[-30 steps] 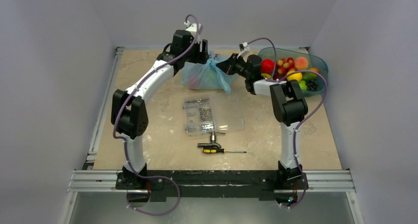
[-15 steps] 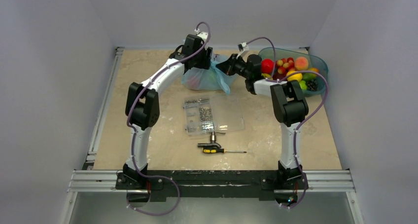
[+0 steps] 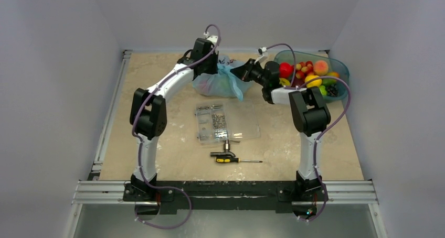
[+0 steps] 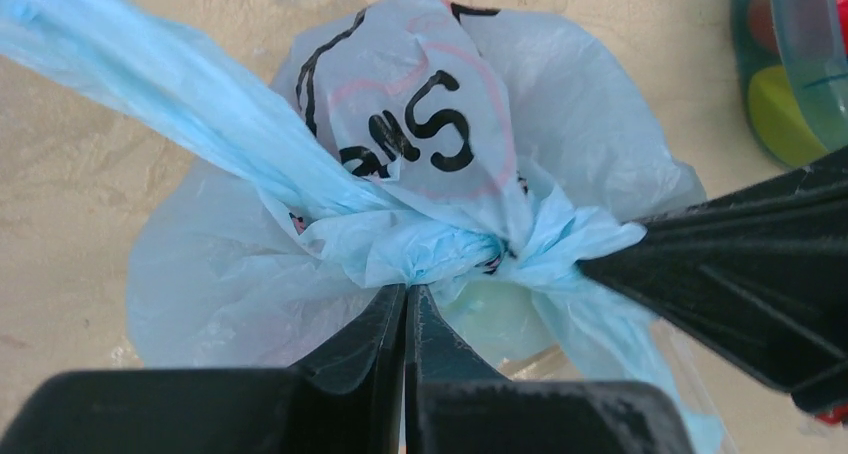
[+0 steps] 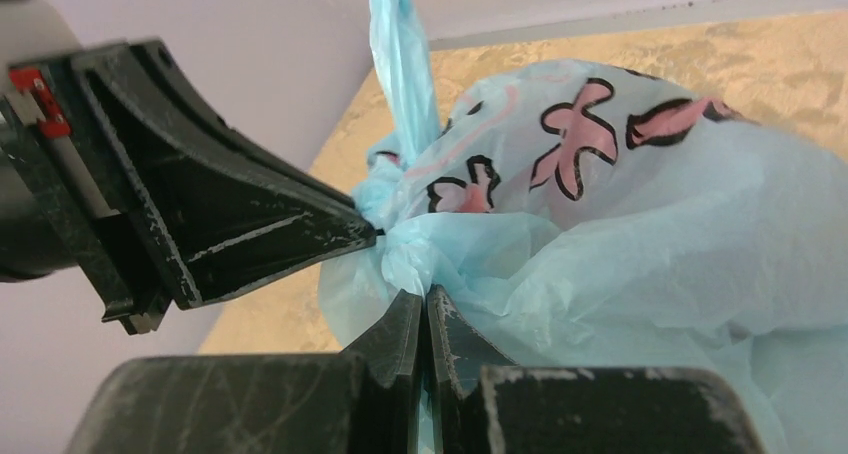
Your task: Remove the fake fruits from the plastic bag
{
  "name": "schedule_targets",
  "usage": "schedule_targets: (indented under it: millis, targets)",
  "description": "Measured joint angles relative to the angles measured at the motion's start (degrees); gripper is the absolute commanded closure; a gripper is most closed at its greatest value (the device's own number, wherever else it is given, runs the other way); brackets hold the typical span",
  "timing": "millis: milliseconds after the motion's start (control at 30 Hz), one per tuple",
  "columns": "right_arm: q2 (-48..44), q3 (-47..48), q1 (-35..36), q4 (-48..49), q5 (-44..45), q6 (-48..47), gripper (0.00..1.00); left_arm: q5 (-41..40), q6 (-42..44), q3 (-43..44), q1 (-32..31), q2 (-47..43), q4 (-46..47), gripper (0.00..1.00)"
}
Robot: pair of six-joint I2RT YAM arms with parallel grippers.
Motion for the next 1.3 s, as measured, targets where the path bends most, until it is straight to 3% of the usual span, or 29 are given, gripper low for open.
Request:
schedule_targets:
  millis: [233,500,700,933,1133,1300]
  targets:
    - [1.18,-5.31,-3.67,10.29,0.13,13.51,1.00,7.37,-4.79,-12.26,6.19,-8.24,5.46,1.00]
    - [1.20,-4.33,-5.01,5.51,2.19,10.34,1.00,10.08,-5.90,-19.93,9.88,-14.56,8.98,1.00]
    - [-4.26,-1.86,-4.26,-10.14,6.34,-1.25,0.70,11.54,-7.39,-22.29,9.53,-15.80,9.90,1.00]
    - [-14.69,2.86,1.01,-25.38,18.53,-18.88,0.36,11.74,-9.33,-23.26,9.55,-17.77,10.03,1.00]
    - [-19.26,3.80,9.68,-30.42,25.44,-34.88,0.27,11.72,-10.78,-23.26,9.55,-18.32,10.08,1.00]
    - [-18.80,3.96,14.29,-32.96,27.58,-46.93,0.27,11.74,-11.39,-23.26,9.55,-18.32,10.03,1.00]
